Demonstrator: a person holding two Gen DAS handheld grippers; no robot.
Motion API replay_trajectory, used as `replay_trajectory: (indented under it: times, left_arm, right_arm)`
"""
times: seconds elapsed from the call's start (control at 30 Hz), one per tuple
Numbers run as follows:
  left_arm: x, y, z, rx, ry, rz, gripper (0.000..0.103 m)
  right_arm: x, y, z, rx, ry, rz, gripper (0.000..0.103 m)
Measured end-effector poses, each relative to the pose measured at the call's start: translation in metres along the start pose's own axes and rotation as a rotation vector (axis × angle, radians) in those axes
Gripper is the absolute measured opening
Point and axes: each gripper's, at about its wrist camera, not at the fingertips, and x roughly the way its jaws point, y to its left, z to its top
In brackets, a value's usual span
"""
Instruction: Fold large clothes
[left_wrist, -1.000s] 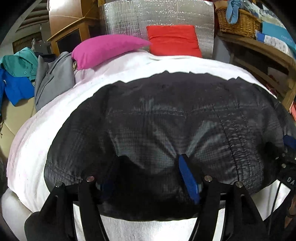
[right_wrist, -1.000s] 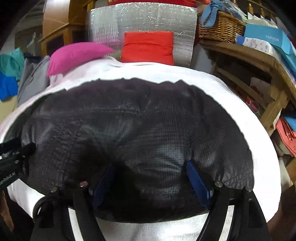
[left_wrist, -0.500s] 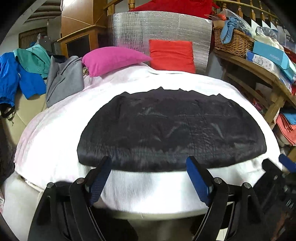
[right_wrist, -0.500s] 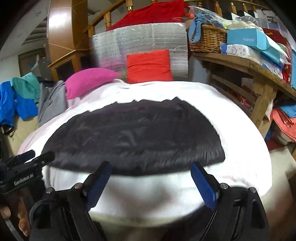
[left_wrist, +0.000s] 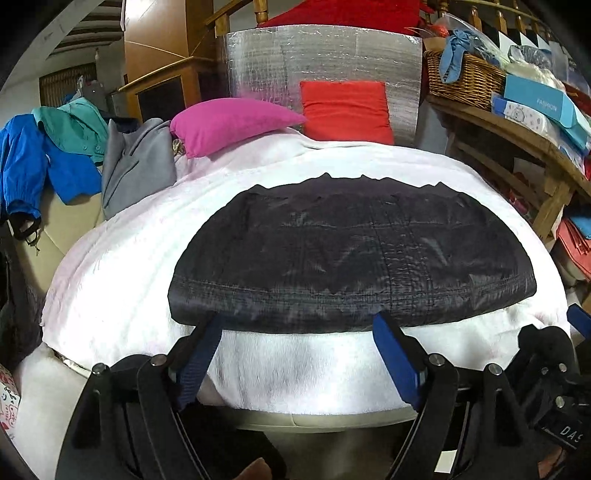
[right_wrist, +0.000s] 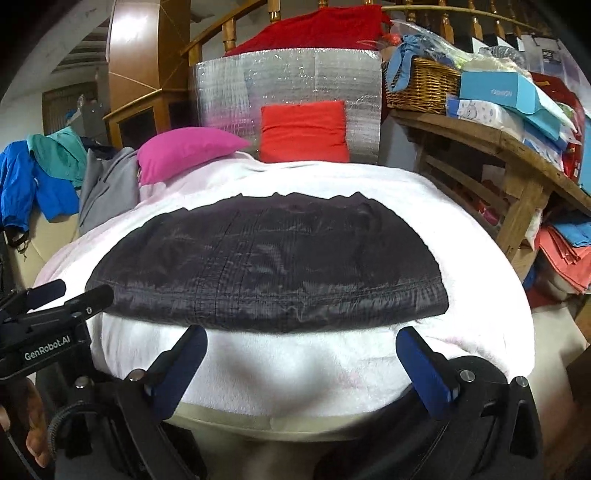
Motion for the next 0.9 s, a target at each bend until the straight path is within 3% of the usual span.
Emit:
replay_trajectory:
  times: [0.9]
  left_arm:
    - [-0.011, -0.004, 0.006, -0.008, -0.014, -0.057, 0.085]
  right_arm:
    - [-0.005, -0.001, 0.007, -0.030, -0.043, -0.059, 0.103]
